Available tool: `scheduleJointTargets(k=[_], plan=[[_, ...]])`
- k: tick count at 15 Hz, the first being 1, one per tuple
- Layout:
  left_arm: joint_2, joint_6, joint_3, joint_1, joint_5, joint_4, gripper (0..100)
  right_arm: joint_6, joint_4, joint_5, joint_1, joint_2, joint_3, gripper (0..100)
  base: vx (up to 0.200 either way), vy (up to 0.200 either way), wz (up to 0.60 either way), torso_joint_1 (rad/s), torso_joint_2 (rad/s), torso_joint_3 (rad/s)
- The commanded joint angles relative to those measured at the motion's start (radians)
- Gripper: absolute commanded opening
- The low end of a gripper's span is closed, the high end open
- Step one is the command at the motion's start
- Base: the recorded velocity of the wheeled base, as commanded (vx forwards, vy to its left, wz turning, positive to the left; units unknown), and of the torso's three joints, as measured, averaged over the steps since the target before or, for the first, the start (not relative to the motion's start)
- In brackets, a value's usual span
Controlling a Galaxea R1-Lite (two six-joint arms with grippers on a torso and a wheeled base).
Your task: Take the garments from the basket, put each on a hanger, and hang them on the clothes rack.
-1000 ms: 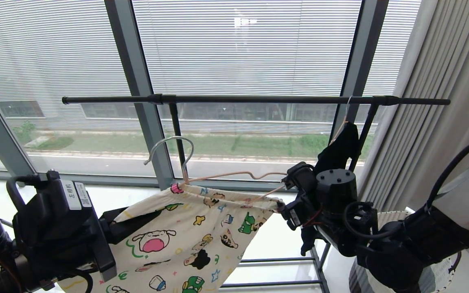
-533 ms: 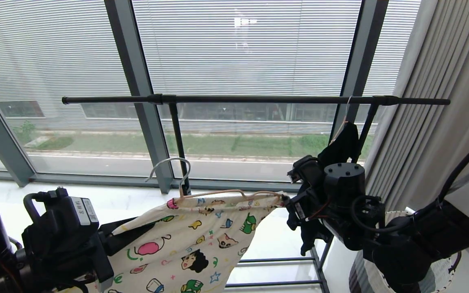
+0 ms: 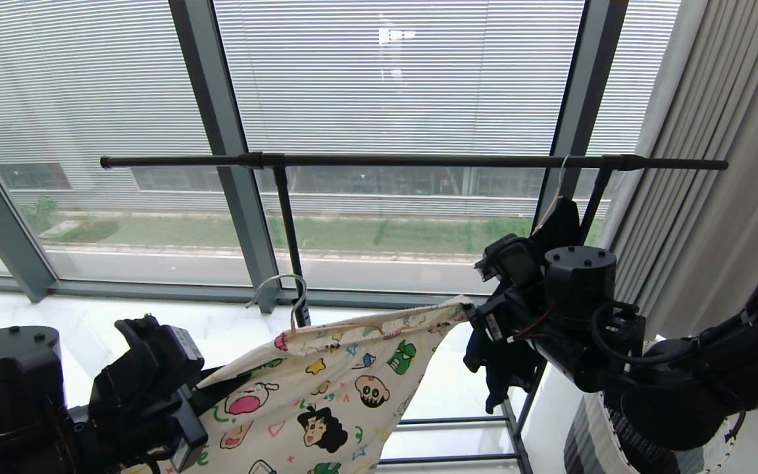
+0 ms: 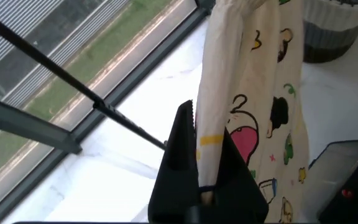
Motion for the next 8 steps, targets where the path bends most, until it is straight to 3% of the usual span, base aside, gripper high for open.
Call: scheduleJointTargets(k=[1,6,8], plan=[[0.069,-0.003,-0.011,0.0,0.08,0.0,0,-0.004,-0.001,0.003,0.022,-0.033,0.003,100,0.0,0.0,0.0,0.0,0.0,0.0],[0.098,-0.022,-0.055,0.001,0.1,-0.002,0,-0.004,0.004,0.006,0.191,-0.052,0.003,100,0.0,0.0,0.0,0.0,0.0,0.0],[0.098,-0.08,-0.066,-0.008,0.1,-0.002,0,-0.004,0.005,0.01,0.26,-0.05,0.005,100,0.0,0.0,0.0,0.0,0.0,0.0]])
